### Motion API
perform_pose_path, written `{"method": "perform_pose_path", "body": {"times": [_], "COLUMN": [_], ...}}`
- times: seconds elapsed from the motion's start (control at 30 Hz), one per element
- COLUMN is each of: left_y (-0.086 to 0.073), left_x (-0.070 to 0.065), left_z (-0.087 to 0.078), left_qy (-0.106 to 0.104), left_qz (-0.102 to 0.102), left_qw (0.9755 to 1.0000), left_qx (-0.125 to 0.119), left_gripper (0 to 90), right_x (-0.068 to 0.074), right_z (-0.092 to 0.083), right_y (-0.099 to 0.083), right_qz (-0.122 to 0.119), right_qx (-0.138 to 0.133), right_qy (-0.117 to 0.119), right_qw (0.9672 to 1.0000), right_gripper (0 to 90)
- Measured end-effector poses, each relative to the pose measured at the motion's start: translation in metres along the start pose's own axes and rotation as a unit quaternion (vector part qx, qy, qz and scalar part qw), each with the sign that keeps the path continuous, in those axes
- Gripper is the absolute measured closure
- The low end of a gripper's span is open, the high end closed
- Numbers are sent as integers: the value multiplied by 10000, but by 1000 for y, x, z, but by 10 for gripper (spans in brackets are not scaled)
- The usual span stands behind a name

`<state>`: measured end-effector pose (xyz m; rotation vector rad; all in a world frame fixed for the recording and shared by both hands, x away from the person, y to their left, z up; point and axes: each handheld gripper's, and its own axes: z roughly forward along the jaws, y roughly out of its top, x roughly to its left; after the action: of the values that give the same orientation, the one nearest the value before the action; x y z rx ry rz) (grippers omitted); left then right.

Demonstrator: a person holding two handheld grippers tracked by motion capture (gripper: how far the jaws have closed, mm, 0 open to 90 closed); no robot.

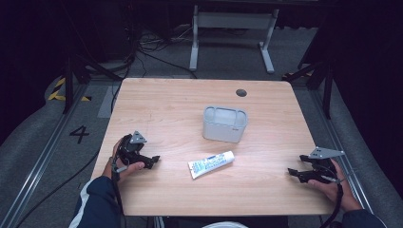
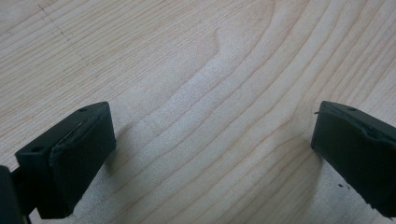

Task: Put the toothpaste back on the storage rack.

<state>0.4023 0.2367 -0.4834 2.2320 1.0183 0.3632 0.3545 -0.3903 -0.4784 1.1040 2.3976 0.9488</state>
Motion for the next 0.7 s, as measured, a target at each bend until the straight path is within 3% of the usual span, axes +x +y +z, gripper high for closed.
{"method": "perform_pose_path", "body": {"times": [0.7], "left_y": [0], "left_x": [0], "left_z": [0], "left_qy": [7], "left_qz": [0], "left_qw": [10000], "left_qx": [5], "left_gripper": [1], "right_x": [14], "right_z": [-6], "right_y": [16], "right_qz": [-279], "right_qx": [-153], "right_qy": [248], "right_qw": [9992], "right_gripper": [232]}}
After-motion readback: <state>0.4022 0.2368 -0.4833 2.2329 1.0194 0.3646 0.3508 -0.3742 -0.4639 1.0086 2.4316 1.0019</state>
